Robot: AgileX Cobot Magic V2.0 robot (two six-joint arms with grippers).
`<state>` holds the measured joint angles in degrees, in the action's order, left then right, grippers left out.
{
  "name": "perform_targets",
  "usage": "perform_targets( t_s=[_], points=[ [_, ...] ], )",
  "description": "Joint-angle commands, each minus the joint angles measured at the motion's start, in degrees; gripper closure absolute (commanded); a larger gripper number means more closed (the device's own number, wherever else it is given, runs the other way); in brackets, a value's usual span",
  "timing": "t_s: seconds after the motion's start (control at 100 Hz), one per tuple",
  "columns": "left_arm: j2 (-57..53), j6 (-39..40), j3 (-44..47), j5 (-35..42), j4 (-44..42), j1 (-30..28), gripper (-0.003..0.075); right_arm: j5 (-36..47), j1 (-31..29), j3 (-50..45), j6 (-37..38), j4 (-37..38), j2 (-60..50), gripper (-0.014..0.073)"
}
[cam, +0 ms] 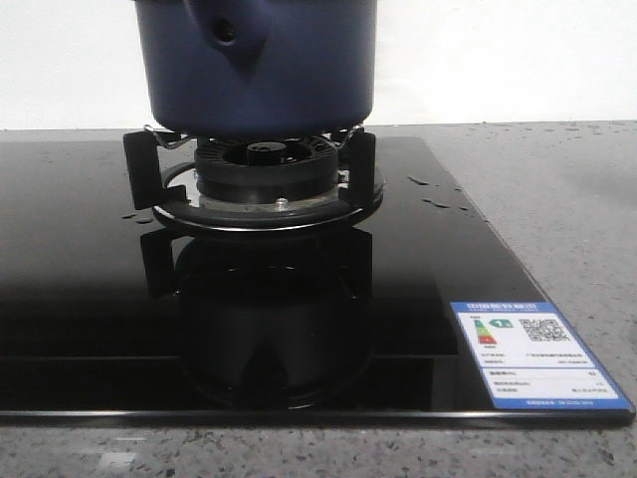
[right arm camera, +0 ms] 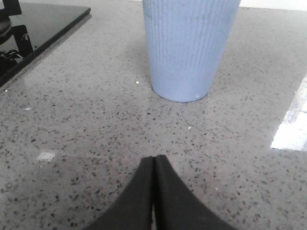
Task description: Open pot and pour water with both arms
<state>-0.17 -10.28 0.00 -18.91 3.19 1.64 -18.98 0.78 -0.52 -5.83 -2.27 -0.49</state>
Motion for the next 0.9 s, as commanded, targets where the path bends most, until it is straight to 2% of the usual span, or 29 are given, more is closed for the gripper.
perform_targets(
  t_s=[0.0,0.66,0.76,0.89],
  points=[
    [-1.53,0.63,1.96,2.56,0.59,-0.10,0.0739,0.76,-0.21,-1.57,-0.14,0.13,-0.89,0.0667],
    [-1.53,0.63,1.96,2.56,-1.21,-0.10,0.0739,0.99,-0.21,-1.57,-0.14,0.73,-0.89,0.0667],
    [-1.53,0.63,1.96,2.81,-3.19,-0.10,0.0739,5.64,-0.21,-1.57,-0.14,1.80,-0.89,0.0667],
    [-1.53,0.63,1.96,2.81,-3.19,-0.10,0.0739,14.43,-0.21,-1.57,-0.14,-3.32,-0.89,0.0667]
  ],
)
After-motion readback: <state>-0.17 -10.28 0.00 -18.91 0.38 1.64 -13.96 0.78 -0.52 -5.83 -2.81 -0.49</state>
